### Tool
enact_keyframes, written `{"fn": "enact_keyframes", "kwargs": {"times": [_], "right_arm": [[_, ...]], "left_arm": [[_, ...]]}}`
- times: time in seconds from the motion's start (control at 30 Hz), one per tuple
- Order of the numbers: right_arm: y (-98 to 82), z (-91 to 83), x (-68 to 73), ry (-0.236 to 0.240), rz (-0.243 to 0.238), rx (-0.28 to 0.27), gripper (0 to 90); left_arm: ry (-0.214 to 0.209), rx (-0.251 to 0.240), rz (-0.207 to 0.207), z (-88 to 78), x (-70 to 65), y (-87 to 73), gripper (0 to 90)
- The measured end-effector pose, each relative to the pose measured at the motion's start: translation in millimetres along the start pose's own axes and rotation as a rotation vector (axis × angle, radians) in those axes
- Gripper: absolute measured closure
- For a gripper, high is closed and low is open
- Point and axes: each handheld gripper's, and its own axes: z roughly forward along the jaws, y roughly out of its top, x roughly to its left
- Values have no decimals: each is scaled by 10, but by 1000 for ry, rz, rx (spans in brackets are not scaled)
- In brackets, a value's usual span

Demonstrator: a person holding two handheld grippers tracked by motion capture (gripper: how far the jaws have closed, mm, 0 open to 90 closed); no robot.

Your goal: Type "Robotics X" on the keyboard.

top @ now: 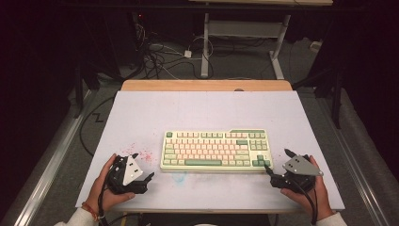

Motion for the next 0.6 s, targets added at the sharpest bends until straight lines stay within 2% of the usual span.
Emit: {"fn": "enact_keyframes", "kwargs": {"times": [0.1, 0.23, 0.27, 0.33, 0.4, 0.6], "right_arm": [[-60, -19, 4, 8, 19, 0, 162], [-139, -36, 12, -5, 53, 7, 161], [-160, -37, 22, -19, 50, 14, 161], [-204, -43, 42, -14, 54, 22, 162], [-218, -55, 53, -2, 54, 13, 161], [-206, -62, 63, -7, 43, -6, 162]], "left_arm": [[-7, 11, -4, -2, -10, -25, 157], [-14, 14, -11, -5, -25, -45, 157], [-14, 12, -13, -7, -30, -48, 157], [-18, 11, -16, -12, -35, -59, 157], [-21, 10, -20, -15, -45, -70, 157], [-40, 14, -16, -23, -86, -96, 157]]}}
